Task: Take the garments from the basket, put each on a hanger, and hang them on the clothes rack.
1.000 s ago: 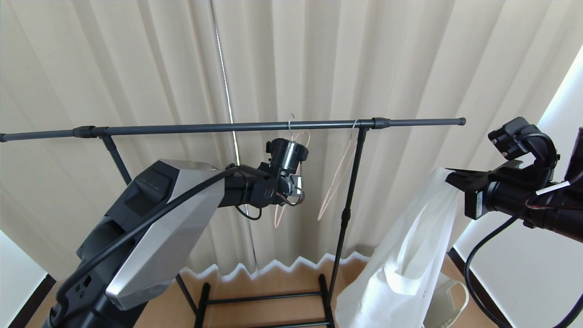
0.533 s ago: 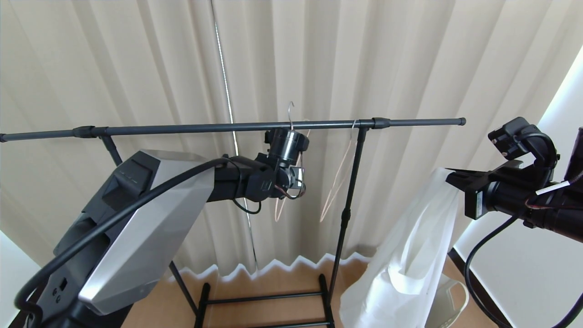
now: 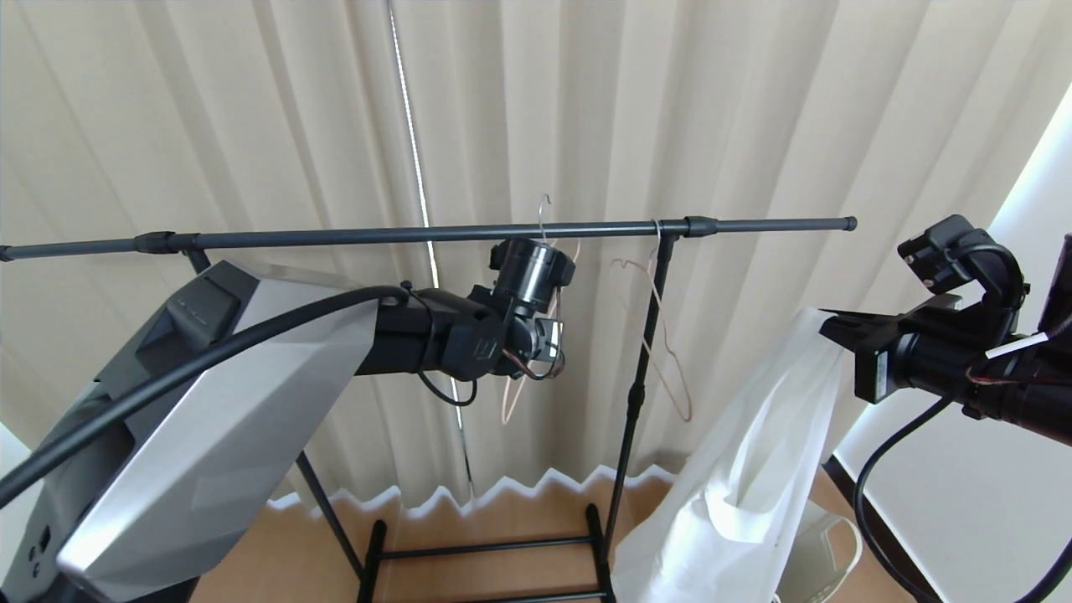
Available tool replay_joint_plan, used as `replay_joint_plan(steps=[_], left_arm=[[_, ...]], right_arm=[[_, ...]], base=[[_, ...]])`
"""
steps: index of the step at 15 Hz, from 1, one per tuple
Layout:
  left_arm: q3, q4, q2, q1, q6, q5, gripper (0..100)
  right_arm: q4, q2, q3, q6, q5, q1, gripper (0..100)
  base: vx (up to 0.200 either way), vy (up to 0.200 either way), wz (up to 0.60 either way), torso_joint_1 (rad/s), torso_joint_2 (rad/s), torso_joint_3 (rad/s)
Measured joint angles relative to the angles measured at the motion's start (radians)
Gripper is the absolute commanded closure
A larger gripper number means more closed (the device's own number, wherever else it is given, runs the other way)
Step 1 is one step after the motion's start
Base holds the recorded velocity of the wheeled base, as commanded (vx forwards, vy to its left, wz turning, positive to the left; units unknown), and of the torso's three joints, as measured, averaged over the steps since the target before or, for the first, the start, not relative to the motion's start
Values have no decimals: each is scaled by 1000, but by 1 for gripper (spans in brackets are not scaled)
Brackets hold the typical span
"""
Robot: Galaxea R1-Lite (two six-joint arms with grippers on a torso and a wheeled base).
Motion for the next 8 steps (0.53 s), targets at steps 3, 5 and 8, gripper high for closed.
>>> replay_joint_plan(steps=[3, 5, 8], left_arm=[[79, -6, -51, -6, 10, 0, 100], [146, -11, -92, -7, 10, 0, 100], [281, -84, -170, -12, 10, -3, 100]], right_arm=[[0, 0, -2, 0, 0, 0, 100], [0, -1, -2, 0, 0, 0, 100], [0, -1, -3, 0, -21, 25, 100]], base=[[0, 0, 0, 0, 0, 0], [0, 0, 0, 0, 0, 0], [0, 0, 0, 0, 0, 0]])
